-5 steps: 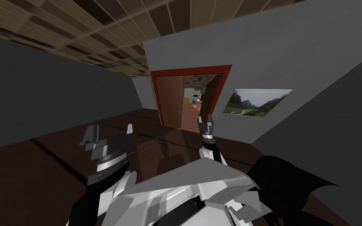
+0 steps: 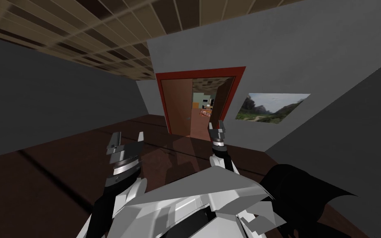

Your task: Push the door open

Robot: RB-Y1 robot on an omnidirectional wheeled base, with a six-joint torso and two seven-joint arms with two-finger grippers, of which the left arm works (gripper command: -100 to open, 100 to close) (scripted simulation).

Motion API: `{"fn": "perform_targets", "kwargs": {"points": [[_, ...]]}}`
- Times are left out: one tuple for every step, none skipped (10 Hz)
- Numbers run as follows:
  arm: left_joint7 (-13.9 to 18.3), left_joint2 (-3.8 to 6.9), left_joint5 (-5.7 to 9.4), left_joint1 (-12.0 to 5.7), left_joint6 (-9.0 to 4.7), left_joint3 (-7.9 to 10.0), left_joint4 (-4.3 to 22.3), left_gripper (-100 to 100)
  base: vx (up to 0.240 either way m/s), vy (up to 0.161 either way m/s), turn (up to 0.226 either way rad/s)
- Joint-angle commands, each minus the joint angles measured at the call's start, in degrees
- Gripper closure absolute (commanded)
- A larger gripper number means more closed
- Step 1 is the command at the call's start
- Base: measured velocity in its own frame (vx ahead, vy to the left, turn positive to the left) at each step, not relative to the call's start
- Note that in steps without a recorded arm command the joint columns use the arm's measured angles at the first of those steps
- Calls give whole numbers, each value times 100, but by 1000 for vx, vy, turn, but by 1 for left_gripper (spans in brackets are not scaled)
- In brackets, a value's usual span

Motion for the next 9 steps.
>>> {"fn": "perform_targets", "kwargs": {"points": [[-6,37,-2,-92,-39,-4,212,-100,94,-27,-26],[-16,64,-9,-165,-61,-21,386,-100,105,-18,-28],[-21,78,-12,-201,-71,-29,473,-100,113,-29,-33],[-32,106,-19,-284,-96,-49,675,-100,123,-34,-37],[-38,119,-23,-330,-110,-59,784,-100,121,-30,-34],[-44,133,-27,-375,-123,-70,893,-100,114,-29,-22],[-50,146,-31,-421,-137,-80,1003,-100,97,-26,-25],[-56,160,-35,-466,-150,-91,1112,-100,91,-27,-22],[-69,184,-43,-567,-180,-114,1353,-100,114,-43,-49]]}}
